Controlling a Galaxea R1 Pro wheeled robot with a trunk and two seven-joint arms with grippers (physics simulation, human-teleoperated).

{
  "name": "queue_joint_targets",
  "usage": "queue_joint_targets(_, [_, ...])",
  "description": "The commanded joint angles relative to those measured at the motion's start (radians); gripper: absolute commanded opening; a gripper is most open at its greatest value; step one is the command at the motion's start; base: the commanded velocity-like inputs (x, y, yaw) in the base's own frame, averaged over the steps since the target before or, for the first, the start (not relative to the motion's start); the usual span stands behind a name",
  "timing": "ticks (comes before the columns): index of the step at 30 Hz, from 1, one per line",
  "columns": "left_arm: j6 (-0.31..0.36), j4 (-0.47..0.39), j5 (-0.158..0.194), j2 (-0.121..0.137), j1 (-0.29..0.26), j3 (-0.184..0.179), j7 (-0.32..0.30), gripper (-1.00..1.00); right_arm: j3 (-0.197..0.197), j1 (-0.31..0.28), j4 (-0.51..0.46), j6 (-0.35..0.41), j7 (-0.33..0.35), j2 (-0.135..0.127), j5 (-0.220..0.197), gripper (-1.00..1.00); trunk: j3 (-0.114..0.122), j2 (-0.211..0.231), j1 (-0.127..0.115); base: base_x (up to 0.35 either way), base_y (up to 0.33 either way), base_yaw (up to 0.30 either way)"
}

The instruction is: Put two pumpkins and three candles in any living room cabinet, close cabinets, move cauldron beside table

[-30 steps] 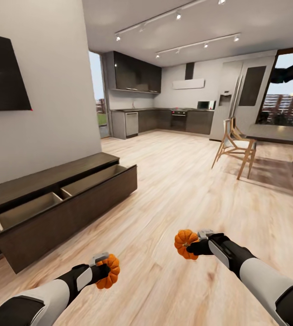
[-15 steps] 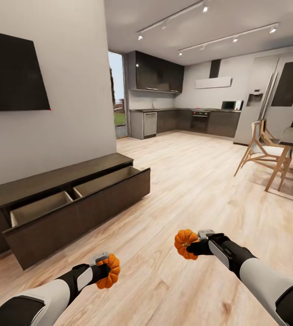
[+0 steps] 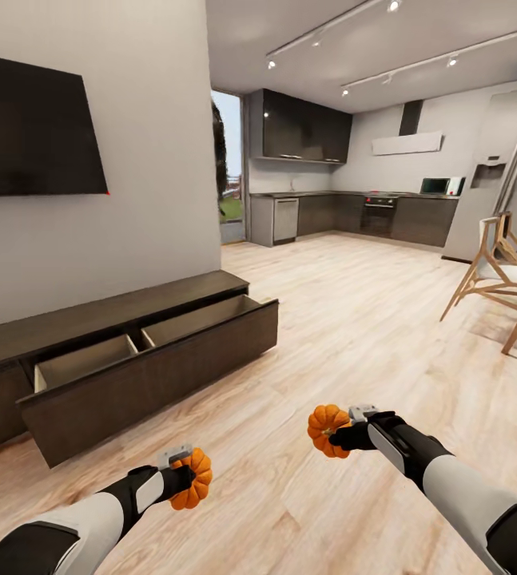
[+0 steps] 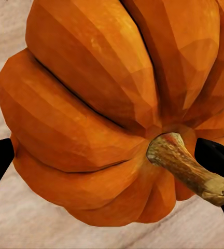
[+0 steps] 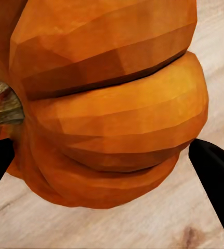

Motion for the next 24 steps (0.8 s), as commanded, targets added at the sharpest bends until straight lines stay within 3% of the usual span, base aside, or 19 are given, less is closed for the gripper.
queue_joint_targets(1, [0.004,0.0,0.009,0.0,-0.001,-0.008,-0.001,-1.0,0.003,-0.001,-0.002,0.003,0.003,-0.001,0.002,-1.0,-0.001,0.0,0.0,0.171,-0.26,0.01])
queue_joint_targets(8, [0.004,0.0,0.009,0.0,-0.001,-0.008,-0.001,-1.0,0.003,0.0,-0.002,0.003,0.002,-0.001,0.002,-1.0,-0.001,0.0,0.0,0.182,-0.281,0.116])
queue_joint_targets(24, [0.004,0.0,0.009,0.0,-0.001,-0.008,-0.001,-1.0,0.003,0.0,-0.002,0.004,0.002,-0.001,0.002,-1.0,-0.001,0.0,0.0,0.121,-0.317,0.271])
